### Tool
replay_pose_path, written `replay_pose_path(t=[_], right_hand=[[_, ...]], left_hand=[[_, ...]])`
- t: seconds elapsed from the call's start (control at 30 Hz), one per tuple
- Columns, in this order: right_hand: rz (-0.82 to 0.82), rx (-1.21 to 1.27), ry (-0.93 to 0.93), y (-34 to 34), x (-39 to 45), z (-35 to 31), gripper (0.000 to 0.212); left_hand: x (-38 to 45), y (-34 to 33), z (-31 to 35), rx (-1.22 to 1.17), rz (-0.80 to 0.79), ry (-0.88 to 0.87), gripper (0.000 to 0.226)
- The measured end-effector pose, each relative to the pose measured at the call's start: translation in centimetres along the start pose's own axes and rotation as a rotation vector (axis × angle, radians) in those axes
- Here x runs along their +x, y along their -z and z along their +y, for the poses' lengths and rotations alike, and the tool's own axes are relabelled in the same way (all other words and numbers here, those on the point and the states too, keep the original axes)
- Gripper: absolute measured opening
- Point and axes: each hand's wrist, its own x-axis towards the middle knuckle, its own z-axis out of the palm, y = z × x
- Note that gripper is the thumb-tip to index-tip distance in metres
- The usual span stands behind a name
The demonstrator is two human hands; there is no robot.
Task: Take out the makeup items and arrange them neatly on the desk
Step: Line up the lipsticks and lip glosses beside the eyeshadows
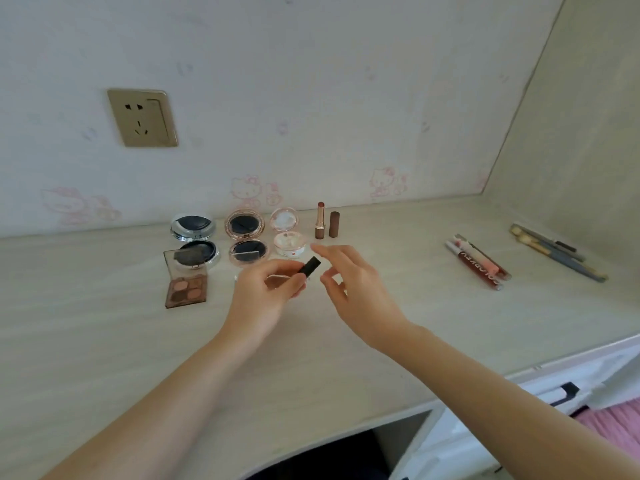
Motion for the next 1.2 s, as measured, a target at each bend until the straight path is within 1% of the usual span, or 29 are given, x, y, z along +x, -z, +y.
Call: replay_pose_path(t=[0.13, 0.37, 0.47, 0.6, 0.7, 0.77, 0.9, 0.93, 1.03, 1.07, 1.13, 1.2], right_hand=[[-0.050, -0.065, 0.045, -1.0, 0.1, -0.3, 0.038], [-0.073, -0.069, 0.040, -2.3, 0.0, -0.8, 0.028], [-0.060, -0.091, 0.054, -3.2, -0.2, -1.0, 0.021], [-0.030, -0.126, 0.063, -4.2, -0.7, -1.2, 0.019], [0.041, -0.207, 0.160, -4.5, -1.0, -1.5, 0.015], [0.069, -0.240, 0.198, -4.5, -1.0, -1.6, 0.014], [0.070, -0.253, 0.221, -4.5, -1.3, -1.4, 0.022], [0.073, -0.261, 0.226, -4.6, -1.3, -1.4, 0.023], [0.101, -0.273, 0.234, -4.6, -1.3, -1.4, 0.018], [0.103, -0.279, 0.237, -4.7, -1.3, -1.3, 0.017], [0.092, -0.289, 0.241, -4.7, -1.3, -1.3, 0.016], [0.071, -0.291, 0.246, -4.7, -1.4, -1.2, 0.016]], left_hand=[[-0.7, 1.2, -0.4, 0.193, -0.025, -0.077, 0.016], [-1.5, 3.3, -1.1, 0.329, 0.022, -0.227, 0.022], [-1.8, 4.1, -1.6, 0.447, 0.041, -0.347, 0.025], [-2.1, 4.8, -1.8, 0.627, 0.013, -0.480, 0.026], [-2.4, 5.0, -1.8, 0.760, -0.042, -0.510, 0.019], [-2.6, 5.0, -1.5, 0.857, -0.044, -0.532, 0.013], [-3.0, 4.7, -1.2, 0.970, -0.047, -0.551, 0.012], [-3.1, 4.6, -1.3, 1.009, -0.055, -0.557, 0.016], [-3.0, 4.4, -1.5, 1.194, -0.109, -0.591, 0.037], [-2.9, 4.3, -1.5, 1.227, -0.121, -0.594, 0.040], [-2.9, 4.3, -1.4, 1.246, -0.129, -0.592, 0.040], [-3.0, 4.3, -1.2, 1.235, -0.130, -0.578, 0.035]])
